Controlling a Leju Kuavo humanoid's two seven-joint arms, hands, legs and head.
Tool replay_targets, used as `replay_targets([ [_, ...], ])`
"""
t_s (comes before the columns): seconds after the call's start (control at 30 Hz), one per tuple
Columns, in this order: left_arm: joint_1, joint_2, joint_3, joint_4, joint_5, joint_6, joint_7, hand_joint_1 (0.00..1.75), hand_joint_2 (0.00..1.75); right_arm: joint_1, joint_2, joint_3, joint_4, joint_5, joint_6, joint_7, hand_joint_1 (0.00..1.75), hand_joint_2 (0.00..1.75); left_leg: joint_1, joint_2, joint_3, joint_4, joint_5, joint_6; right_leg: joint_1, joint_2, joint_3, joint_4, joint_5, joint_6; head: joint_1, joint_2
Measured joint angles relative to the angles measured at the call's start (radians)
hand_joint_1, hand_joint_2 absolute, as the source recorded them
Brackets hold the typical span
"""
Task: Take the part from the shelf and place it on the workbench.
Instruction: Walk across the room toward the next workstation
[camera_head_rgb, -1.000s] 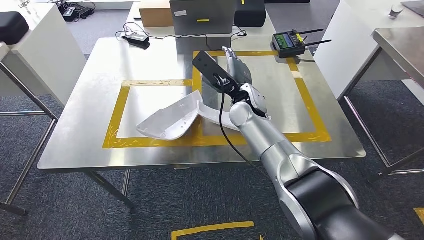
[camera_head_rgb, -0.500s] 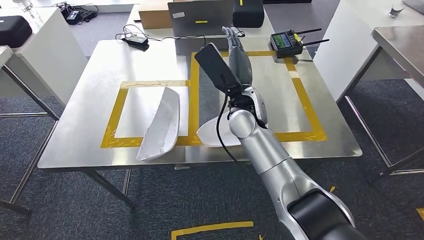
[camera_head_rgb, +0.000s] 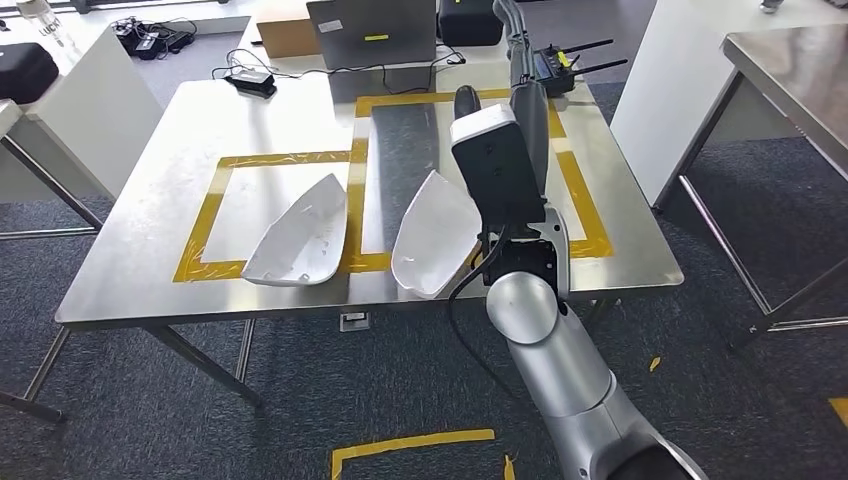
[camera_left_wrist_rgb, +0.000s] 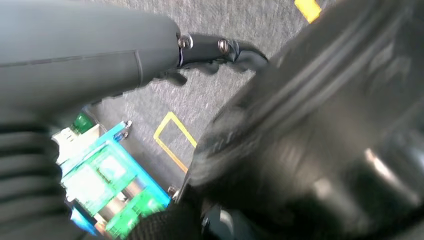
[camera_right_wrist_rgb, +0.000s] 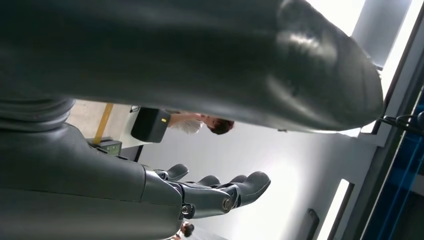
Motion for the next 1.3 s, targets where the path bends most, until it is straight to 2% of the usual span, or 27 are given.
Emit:
replay_targets([
  [0.07,0.003,0.001,0.0,0.0,-0.006,-0.001,0.003,0.0,0.0,0.005,-0.004,0.001,-0.017,-0.003,-0.007,-0.008,0.0,0.0,-0.014,-0.001,0.095,-0.128,0.021,0.026,0.008,0.002,-0.018,0.0,0.018,0.001,0.001,0.0],
  [0.1,0.004,0.001,0.0,0.0,-0.008,-0.002,0.005,0.0,0.0,0.006,-0.005,0.002,-0.023,-0.006,-0.012,-0.012,0.0,0.0,-0.02,-0.001,0.129,-0.179,0.025,0.032,0.008,0.002,-0.023,-0.001,0.026,0.004,0.002,0.0],
  [0.13,0.005,0.001,0.0,-0.001,-0.01,-0.003,0.007,0.0,0.0,0.007,-0.008,0.002,-0.028,-0.008,-0.016,-0.017,0.0,0.0,-0.027,-0.001,0.148,-0.213,0.023,0.036,0.007,0.001,-0.024,-0.002,0.033,0.009,0.001,0.0],
  [0.23,0.008,-0.002,0.0,-0.001,-0.013,-0.013,0.008,0.0,0.0,0.013,-0.014,0.003,-0.037,-0.017,-0.024,-0.026,0.0,0.0,-0.033,0.001,0.143,-0.241,0.045,0.044,0.0,0.0,-0.025,-0.011,0.048,0.028,-0.002,0.0],
  [0.27,0.008,-0.003,0.0,-0.001,-0.014,-0.019,0.008,0.0,0.0,0.015,-0.016,0.004,-0.04,-0.019,-0.026,-0.027,0.0,0.0,-0.03,0.005,0.139,-0.247,0.058,0.05,0.0,0.0,-0.031,-0.002,0.034,0.034,-0.001,0.0],
  [0.3,0.008,-0.005,0.0,-0.001,-0.014,-0.023,0.008,0.0,0.0,0.017,-0.019,0.004,-0.042,-0.02,-0.029,-0.028,0.0,0.0,-0.025,0.008,0.132,-0.253,0.071,0.055,0.0,-0.001,-0.041,0.023,0.003,0.039,0.0,0.0],
  [0.37,0.009,-0.006,0.0,-0.001,-0.015,-0.03,0.008,0.0,0.0,0.019,-0.023,0.004,-0.046,-0.021,-0.031,-0.029,0.0,0.0,-0.022,0.015,0.11,-0.256,0.094,0.062,-0.004,-0.004,-0.071,0.127,-0.093,0.048,0.002,0.0],
  [0.4,0.009,-0.006,0.0,-0.001,-0.016,-0.031,0.008,0.0,0.0,0.022,-0.025,0.004,-0.047,-0.021,-0.032,-0.029,0.0,0.0,-0.021,0.017,0.096,-0.255,0.105,0.062,-0.007,-0.005,-0.084,0.188,-0.129,0.053,0.002,0.0],
  [0.43,0.009,-0.006,0.0,-0.001,-0.016,-0.031,0.009,0.0,0.0,0.025,-0.027,0.004,-0.047,-0.021,-0.032,-0.03,0.0,0.0,-0.02,0.019,0.082,-0.254,0.115,0.061,-0.009,-0.006,-0.088,0.233,-0.142,0.058,0.002,0.0],
  [0.47,0.009,-0.007,0.0,-0.001,-0.017,-0.031,0.01,0.0,0.0,0.028,-0.029,0.004,-0.047,-0.021,-0.033,-0.03,0.0,0.0,-0.018,0.021,0.067,-0.252,0.125,0.058,-0.011,-0.007,-0.077,0.249,-0.134,0.063,0.002,0.0],
  [0.5,0.009,-0.008,0.0,0.0,-0.017,-0.031,0.01,0.0,0.0,0.031,-0.03,0.004,-0.048,-0.021,-0.034,-0.031,0.0,0.0,-0.016,0.022,0.053,-0.249,0.133,0.055,-0.014,-0.009,-0.049,0.231,-0.112,0.066,0.002,0.0],
  [0.57,0.008,-0.008,0.0,-0.001,-0.02,-0.031,0.012,0.0,0.0,0.032,-0.032,0.004,-0.051,-0.022,-0.034,-0.033,0.0,0.0,-0.012,0.023,0.028,-0.237,0.147,0.044,-0.017,-0.013,0.048,0.113,-0.084,0.073,0.003,0.0],
  [0.63,0.008,-0.008,-0.001,-0.002,-0.023,-0.031,0.015,0.0,0.0,0.033,-0.032,0.005,-0.057,-0.022,-0.035,-0.034,0.0,0.0,-0.012,0.021,0.014,-0.226,0.157,0.032,-0.016,-0.011,0.117,0.012,-0.096,0.061,0.004,0.0],
  [0.67,0.007,-0.008,-0.001,-0.003,-0.025,-0.031,0.017,0.0,0.0,0.033,-0.033,0.006,-0.06,-0.022,-0.036,-0.035,0.0,0.0,-0.013,0.02,0.012,-0.224,0.162,0.025,-0.014,-0.008,0.127,-0.009,-0.105,0.05,0.004,0.0],
  [0.73,0.007,-0.008,-0.001,-0.002,-0.028,-0.031,0.018,0.0,0.0,0.033,-0.033,0.006,-0.062,-0.022,-0.036,-0.036,0.0,0.0,-0.011,0.019,0.01,-0.225,0.171,0.011,-0.014,-0.008,0.12,-0.015,-0.095,0.028,0.006,0.0],
  [0.77,0.007,-0.008,-0.002,-0.002,-0.03,-0.031,0.019,0.0,0.0,0.033,-0.034,0.006,-0.063,-0.022,-0.036,-0.036,0.0,0.0,-0.01,0.017,0.003,-0.219,0.161,0.005,-0.014,-0.009,0.114,-0.017,-0.085,0.019,0.006,0.0],
  [0.83,0.007,-0.008,-0.002,-0.002,-0.032,-0.031,0.018,0.0,0.0,0.032,-0.034,0.007,-0.064,-0.022,-0.035,-0.037,0.0,0.0,-0.007,0.012,-0.024,-0.152,0.092,-0.004,-0.016,-0.011,0.096,-0.02,-0.064,0.007,0.005,0.0],
  [0.9,0.006,-0.008,-0.002,-0.002,-0.032,-0.031,0.017,0.0,0.0,0.032,-0.034,0.008,-0.065,-0.021,-0.036,-0.037,0.0,0.0,-0.005,0.007,-0.058,-0.03,0.006,-0.011,-0.015,-0.011,0.074,-0.02,-0.044,0.003,0.004,0.0],
  [0.93,0.006,-0.008,-0.002,-0.002,-0.032,-0.031,0.017,0.0,0.0,0.033,-0.034,0.008,-0.065,-0.021,-0.037,-0.037,0.0,0.0,-0.004,0.006,-0.064,0.02,-0.013,-0.013,-0.014,-0.011,0.061,-0.02,-0.035,0.004,0.004,0.0],
  [0.97,0.006,-0.009,-0.002,-0.002,-0.032,-0.031,0.017,0.0,0.0,0.033,-0.035,0.008,-0.065,-0.021,-0.038,-0.036,0.0,0.0,-0.004,0.006,-0.058,0.045,-0.011,-0.014,-0.013,-0.011,0.049,-0.019,-0.025,0.005,0.004,0.0],
  [1.0,0.007,-0.009,-0.002,-0.002,-0.033,-0.031,0.018,0.0,0.0,0.034,-0.035,0.009,-0.065,-0.021,-0.039,-0.036,0.0,0.0,-0.003,0.005,-0.036,0.036,0.009,-0.013,-0.012,-0.01,0.036,-0.019,-0.015,0.007,0.004,0.0],
  [1.07,0.01,-0.009,-0.002,-0.002,-0.034,-0.032,0.022,0.0,0.0,0.034,-0.036,0.009,-0.065,-0.021,-0.044,-0.036,0.0,0.0,-0.002,0.004,0.05,-0.07,0.048,-0.009,-0.012,-0.009,0.016,-0.018,0.004,0.014,0.004,0.0],
  [1.13,0.015,-0.009,-0.002,-0.002,-0.035,-0.033,0.025,0.0,0.0,0.034,-0.037,0.009,-0.066,-0.021,-0.049,-0.037,0.0,0.0,-0.007,-0.001,0.13,-0.192,0.047,0.001,-0.012,-0.008,0.003,-0.018,0.019,0.025,0.005,0.0],
  [1.17,0.016,-0.009,-0.003,-0.002,-0.035,-0.033,0.026,0.0,0.0,0.033,-0.037,0.009,-0.066,-0.021,-0.05,-0.038,0.0,0.0,-0.011,-0.003,0.147,-0.224,0.042,0.007,-0.012,-0.008,0.0,-0.019,0.028,0.032,0.005,0.0],
  [1.23,0.016,-0.01,-0.003,-0.002,-0.034,-0.034,0.026,0.0,0.0,0.035,-0.038,0.009,-0.066,-0.021,-0.051,-0.039,0.0,0.0,-0.018,-0.003,0.141,-0.237,0.053,0.024,-0.015,-0.009,-0.006,-0.023,0.043,0.047,0.004,0.0],
  [1.27,0.016,-0.01,-0.003,-0.002,-0.034,-0.034,0.025,0.0,0.0,0.037,-0.04,0.009,-0.066,-0.021,-0.051,-0.039,0.0,0.0,-0.017,-0.001,0.133,-0.239,0.063,0.033,-0.016,-0.009,-0.013,-0.018,0.038,0.053,0.005,0.0],
  [1.3,0.016,-0.01,-0.003,-0.002,-0.034,-0.034,0.025,0.0,0.0,0.038,-0.041,0.009,-0.066,-0.021,-0.051,-0.039,0.0,0.0,-0.015,0.002,0.122,-0.241,0.073,0.043,-0.017,-0.01,-0.024,0.001,0.015,0.057,0.005,0.0],
])
